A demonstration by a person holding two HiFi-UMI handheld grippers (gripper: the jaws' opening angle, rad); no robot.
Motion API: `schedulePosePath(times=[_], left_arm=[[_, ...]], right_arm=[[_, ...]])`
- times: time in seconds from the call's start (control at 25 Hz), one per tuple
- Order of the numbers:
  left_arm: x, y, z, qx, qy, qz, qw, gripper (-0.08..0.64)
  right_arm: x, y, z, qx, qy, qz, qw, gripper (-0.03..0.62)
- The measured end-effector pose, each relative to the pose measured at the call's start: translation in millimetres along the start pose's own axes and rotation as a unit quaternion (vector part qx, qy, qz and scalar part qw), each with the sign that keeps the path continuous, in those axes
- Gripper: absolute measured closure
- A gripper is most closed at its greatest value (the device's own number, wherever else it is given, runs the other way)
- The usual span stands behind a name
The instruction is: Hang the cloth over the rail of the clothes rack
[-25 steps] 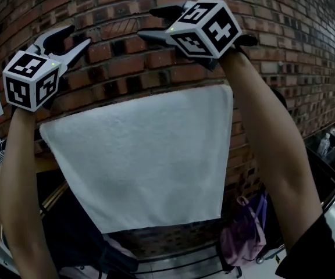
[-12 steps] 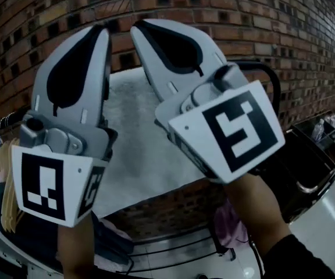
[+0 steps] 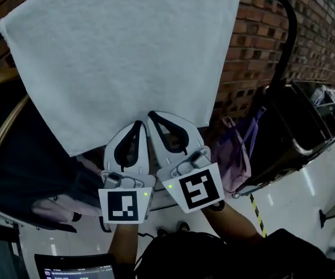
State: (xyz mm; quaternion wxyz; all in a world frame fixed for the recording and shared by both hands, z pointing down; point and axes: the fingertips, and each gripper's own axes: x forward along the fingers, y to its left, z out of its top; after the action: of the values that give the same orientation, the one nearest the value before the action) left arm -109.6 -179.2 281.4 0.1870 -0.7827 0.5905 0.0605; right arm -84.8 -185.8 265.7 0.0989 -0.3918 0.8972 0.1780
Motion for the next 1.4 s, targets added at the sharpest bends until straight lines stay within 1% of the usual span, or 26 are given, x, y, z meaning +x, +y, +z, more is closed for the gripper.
schedulePosePath(times=[0.08, 0.2, 0.44, 0.6, 0.72, 0.84, 1.0, 1.4], left_arm=[[-10, -10, -17, -0.014, 0.016, 0.0, 0.9998, 0.554], [-20, -16, -32, -0.019, 0.032, 0.002, 0.9993, 0.554], [-24, -19, -43, -0.03, 0.043, 0.011, 0.9986, 0.554], [-24, -19, -45, -0.035, 0.047, 0.012, 0.9982, 0.554], [-24, -18, -43, -0.026, 0.045, 0.011, 0.9986, 0.554], [-23, -17, -44, -0.026, 0.045, 0.014, 0.9985, 0.554], [-24, -15, -45, -0.036, 0.046, 0.019, 0.9981, 0.554], [-28, -6, -50, -0.034, 0.051, 0.031, 0.9976, 0.554]], right_arm=[[-9, 7, -16, 0.017, 0.009, 0.0, 1.0, 0.588], [-20, 14, -32, 0.04, 0.019, -0.005, 0.999, 0.588], [-34, 11, -56, 0.05, 0.043, -0.017, 0.998, 0.588], [-37, 6, -60, 0.05, 0.048, -0.029, 0.997, 0.588], [-38, 4, -62, 0.045, 0.053, -0.038, 0.997, 0.589], [-38, 5, -63, 0.039, 0.057, -0.043, 0.997, 0.589], [-38, 7, -65, 0.05, 0.06, -0.044, 0.996, 0.589], [-35, 13, -66, 0.048, 0.059, -0.041, 0.996, 0.589]])
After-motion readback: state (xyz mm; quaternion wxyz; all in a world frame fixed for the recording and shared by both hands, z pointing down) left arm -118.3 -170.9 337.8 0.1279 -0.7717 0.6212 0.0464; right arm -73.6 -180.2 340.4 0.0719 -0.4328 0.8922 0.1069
